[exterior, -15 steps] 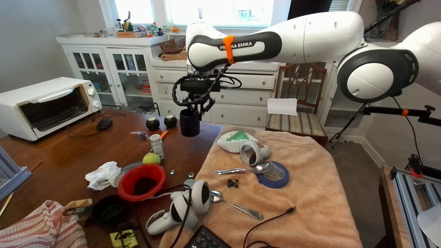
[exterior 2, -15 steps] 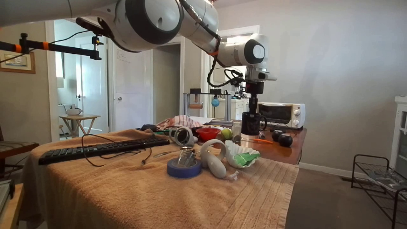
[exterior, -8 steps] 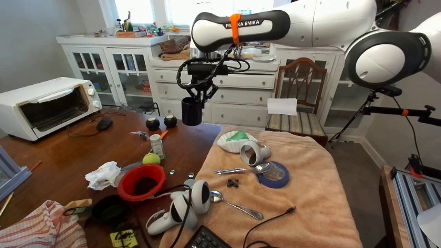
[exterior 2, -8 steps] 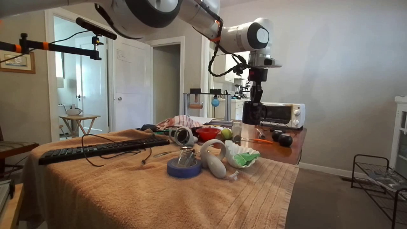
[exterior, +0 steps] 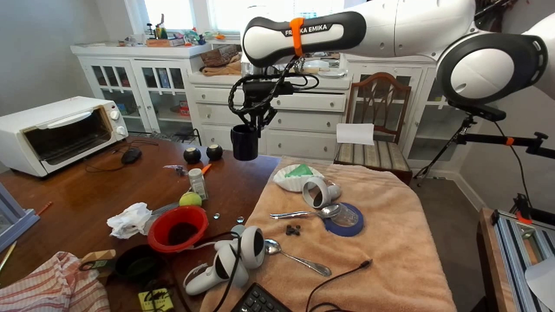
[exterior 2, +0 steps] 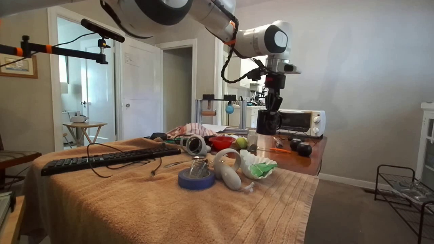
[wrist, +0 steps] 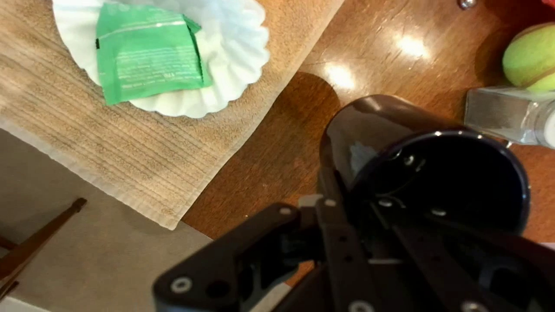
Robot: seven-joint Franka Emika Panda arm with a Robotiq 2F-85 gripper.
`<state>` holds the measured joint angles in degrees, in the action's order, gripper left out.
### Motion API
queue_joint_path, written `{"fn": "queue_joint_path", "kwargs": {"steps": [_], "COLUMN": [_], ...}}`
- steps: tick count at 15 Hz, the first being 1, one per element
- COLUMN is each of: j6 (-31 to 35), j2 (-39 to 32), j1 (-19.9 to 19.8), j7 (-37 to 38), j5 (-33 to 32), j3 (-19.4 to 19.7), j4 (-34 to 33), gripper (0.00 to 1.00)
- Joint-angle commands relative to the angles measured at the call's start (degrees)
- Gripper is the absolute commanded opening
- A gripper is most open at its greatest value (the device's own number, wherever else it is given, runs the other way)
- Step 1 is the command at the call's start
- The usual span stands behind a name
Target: Take the black mug and put it on the orange towel
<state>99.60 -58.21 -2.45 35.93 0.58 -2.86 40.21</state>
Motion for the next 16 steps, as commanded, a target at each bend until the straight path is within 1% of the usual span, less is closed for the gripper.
{"fn": "queue_joint_path", "kwargs": {"steps": [1, 3, 9, 10, 16], "j6": [1.3, 4.4, 14.2, 15.6, 24.7], "j2": [6.7, 10.0, 17.9, 19.1, 27.6], "j1": [-2.1, -2.6, -2.7, -1.3, -0.8], "j7": [-9.1, -12.7, -22.5, -24.7, -34.9], "j5": [0.6, 0.5, 0.0, 1.8, 1.4], "j3": [-1.7, -1.8, -2.5, -0.3, -0.7], "j4": [9.6, 15.3, 29.9, 32.1, 47.5], "gripper": [0.02, 0.02, 0.02, 0.02, 0.02]}}
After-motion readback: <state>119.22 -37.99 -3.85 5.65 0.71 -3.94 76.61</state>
